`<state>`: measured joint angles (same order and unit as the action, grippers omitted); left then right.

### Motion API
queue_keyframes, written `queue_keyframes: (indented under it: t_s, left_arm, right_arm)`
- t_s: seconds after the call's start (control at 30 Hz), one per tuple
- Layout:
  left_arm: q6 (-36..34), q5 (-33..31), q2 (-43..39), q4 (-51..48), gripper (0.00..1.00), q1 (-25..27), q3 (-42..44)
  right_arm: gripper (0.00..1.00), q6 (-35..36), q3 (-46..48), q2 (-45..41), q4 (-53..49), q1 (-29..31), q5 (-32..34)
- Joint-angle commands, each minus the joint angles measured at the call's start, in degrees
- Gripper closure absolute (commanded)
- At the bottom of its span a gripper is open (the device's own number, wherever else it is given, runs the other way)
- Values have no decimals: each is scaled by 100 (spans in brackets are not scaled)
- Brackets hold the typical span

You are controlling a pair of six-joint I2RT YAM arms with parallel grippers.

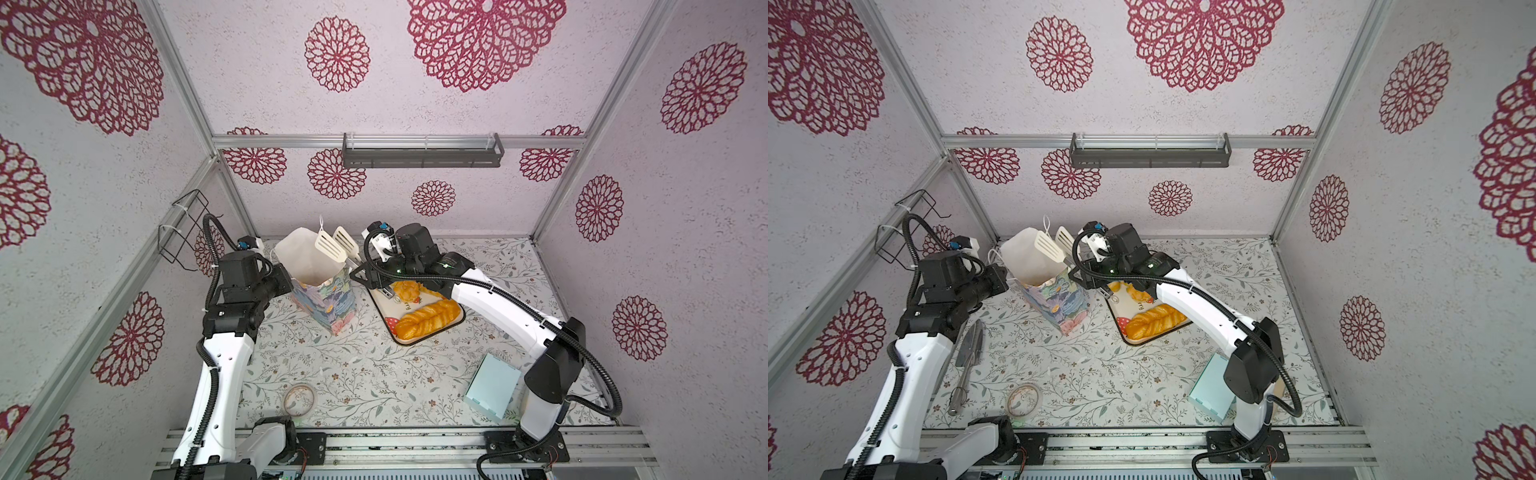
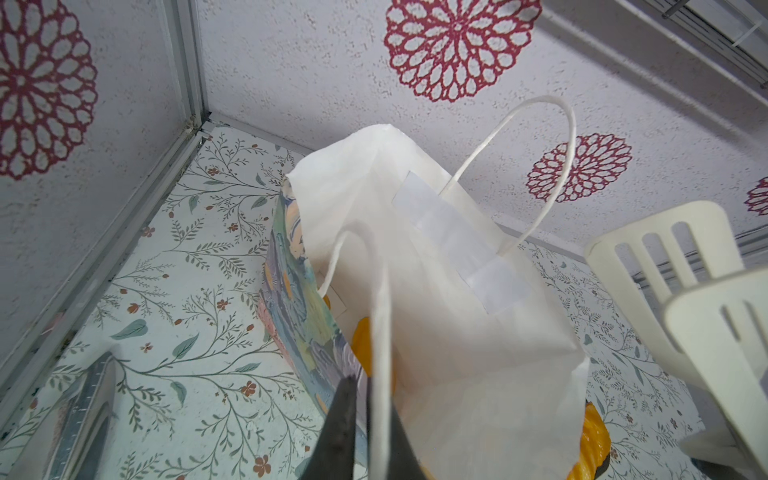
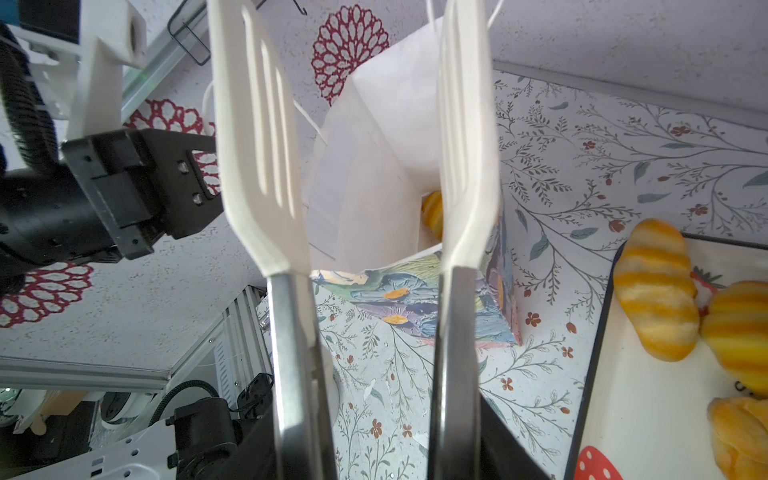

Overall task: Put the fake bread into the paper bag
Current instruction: 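Move the empty tongs with the right gripper back over the bread tray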

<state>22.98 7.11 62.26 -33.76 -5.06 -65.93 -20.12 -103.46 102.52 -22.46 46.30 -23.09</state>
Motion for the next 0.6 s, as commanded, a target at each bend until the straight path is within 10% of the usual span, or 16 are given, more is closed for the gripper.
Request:
queue_keyframes:
  t_s: [0.0, 0.57]
  left_arm:
    - [10, -61, -101, 54, 89, -48, 45]
    - [21, -51, -94, 58, 88, -46, 45]
  right_arm:
    - [46, 258, -60, -456, -46, 10, 229]
    - [46, 270, 479, -1215, -632, -508, 1026]
